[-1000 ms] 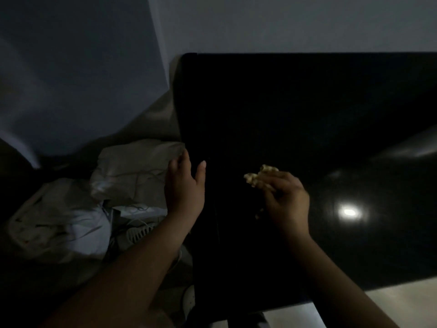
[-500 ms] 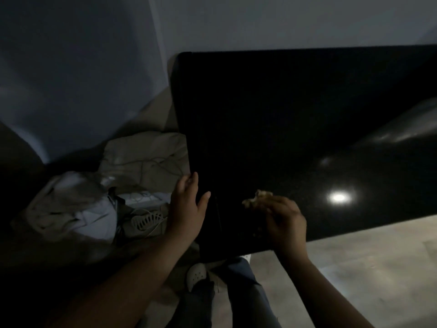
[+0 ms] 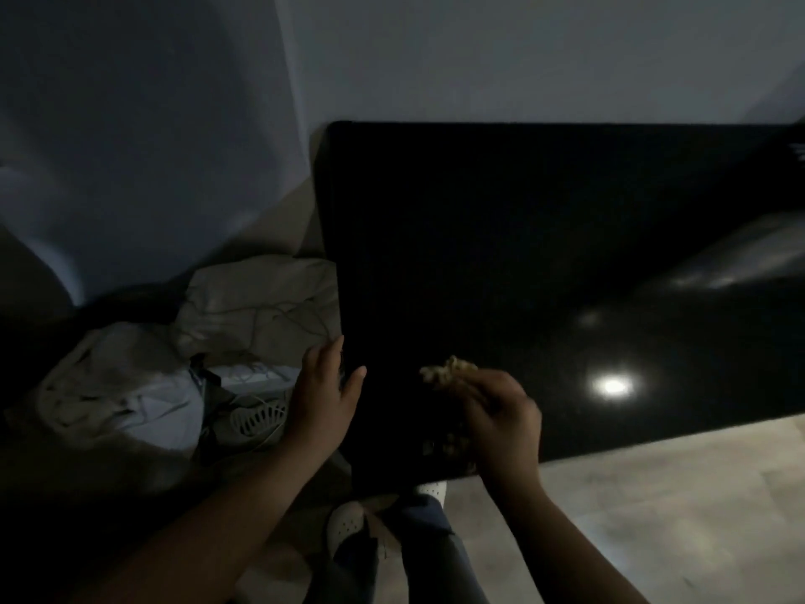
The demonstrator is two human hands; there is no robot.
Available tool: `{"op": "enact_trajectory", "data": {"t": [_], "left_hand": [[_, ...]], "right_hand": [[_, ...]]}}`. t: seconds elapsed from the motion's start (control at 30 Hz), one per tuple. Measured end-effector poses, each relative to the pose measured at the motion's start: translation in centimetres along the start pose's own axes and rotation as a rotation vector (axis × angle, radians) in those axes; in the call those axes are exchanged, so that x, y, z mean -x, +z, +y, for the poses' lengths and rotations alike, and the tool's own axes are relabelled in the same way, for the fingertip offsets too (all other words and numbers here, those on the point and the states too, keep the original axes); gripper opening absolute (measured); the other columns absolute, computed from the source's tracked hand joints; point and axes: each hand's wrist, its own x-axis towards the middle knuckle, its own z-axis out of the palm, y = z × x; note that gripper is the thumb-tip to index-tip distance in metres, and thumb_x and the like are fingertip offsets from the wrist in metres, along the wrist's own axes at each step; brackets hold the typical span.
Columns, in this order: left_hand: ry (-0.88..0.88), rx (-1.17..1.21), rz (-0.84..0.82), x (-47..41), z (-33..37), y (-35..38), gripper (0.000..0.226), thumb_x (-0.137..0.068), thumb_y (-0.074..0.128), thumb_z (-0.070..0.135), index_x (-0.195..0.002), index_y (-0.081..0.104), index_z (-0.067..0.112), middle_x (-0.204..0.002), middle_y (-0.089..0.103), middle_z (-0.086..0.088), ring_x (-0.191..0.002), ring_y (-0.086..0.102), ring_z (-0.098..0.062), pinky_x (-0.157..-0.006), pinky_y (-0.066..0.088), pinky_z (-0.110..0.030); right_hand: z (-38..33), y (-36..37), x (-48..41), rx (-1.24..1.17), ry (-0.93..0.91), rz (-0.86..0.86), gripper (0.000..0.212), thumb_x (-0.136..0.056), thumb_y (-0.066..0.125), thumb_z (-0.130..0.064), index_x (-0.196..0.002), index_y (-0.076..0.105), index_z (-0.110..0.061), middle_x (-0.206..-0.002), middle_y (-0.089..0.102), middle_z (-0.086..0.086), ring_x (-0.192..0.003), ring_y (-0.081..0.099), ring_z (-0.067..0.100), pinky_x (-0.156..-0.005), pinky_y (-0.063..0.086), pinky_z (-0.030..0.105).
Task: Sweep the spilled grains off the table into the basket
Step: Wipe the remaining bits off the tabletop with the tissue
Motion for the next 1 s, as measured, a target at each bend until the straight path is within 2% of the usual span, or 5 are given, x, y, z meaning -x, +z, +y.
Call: {"op": "enact_trajectory", "data": {"t": [0.17,0.3,0.5,0.67,1.0], "left_hand": [[-0.058,0.11,0.033,-4.5,1.4,-1.7,0.051,-0.095,0.05,0.03,-0.141,0.039,0.013,-0.14,0.039,-0.013,-0.127,0.044,-0.026,-0.104,0.04,-0.042],[-0.089,0.14,0.091,-9.5,2.1,-2.3,0.049,-0.096,0.048,0.031,-0.14,0.041,0.011,-0.137,0.044,-0.015,-0.125,0.045,-0.03,-0.104,0.039,-0.046],[-0.152,0.211,0.145,-18.8,3.2,-1.7,0.067,-0.087,0.043,0.052,-0.141,0.039,0.013,-0.133,0.049,-0.016,-0.12,0.051,-0.03,-0.099,0.043,-0.046],[-0.15,0.016,0.349,-24.5,4.0,0.0,0.05,-0.095,0.051,0.033,-0.137,0.043,0.006,-0.126,0.051,-0.02,-0.115,0.048,-0.034,-0.091,0.039,-0.035],[-0.143,0.058,0.433,-26.8,3.3,1.8,0.059,-0.089,0.045,0.05,-0.131,0.052,0.009,-0.126,0.052,-0.014,-0.118,0.048,-0.026,-0.098,0.035,-0.029]], "right_hand": [[-2.6,0.6,-9.5,-0.176,0.114,-0.103,0.019,-0.088,0.065,-0.009,-0.1,0.073,-0.023,-0.108,0.067,-0.009,-0.1,0.063,-0.003,-0.086,0.051,0.018],[-2.4,1.7,-16.4,-0.126,0.02,-0.134,0.02,-0.089,0.065,-0.009,-0.101,0.072,-0.023,-0.108,0.066,-0.006,-0.096,0.064,-0.002,-0.08,0.05,0.012],[-2.4,5.9,-27.6,-0.016,-0.118,-0.09,0.015,-0.088,0.067,-0.012,-0.098,0.073,-0.021,-0.104,0.068,0.001,-0.095,0.064,0.005,-0.091,0.051,0.024],[-2.8,10.3,-35.3,0.099,-0.223,-0.032,0.014,-0.086,0.068,-0.017,-0.097,0.075,-0.015,-0.1,0.069,0.001,-0.091,0.065,0.008,-0.085,0.05,0.021],[-3.3,16.1,-45.8,0.233,-0.326,-0.018,0.018,-0.086,0.062,-0.017,-0.096,0.076,-0.013,-0.097,0.07,0.009,-0.087,0.065,0.022,-0.08,0.049,0.025]]}}
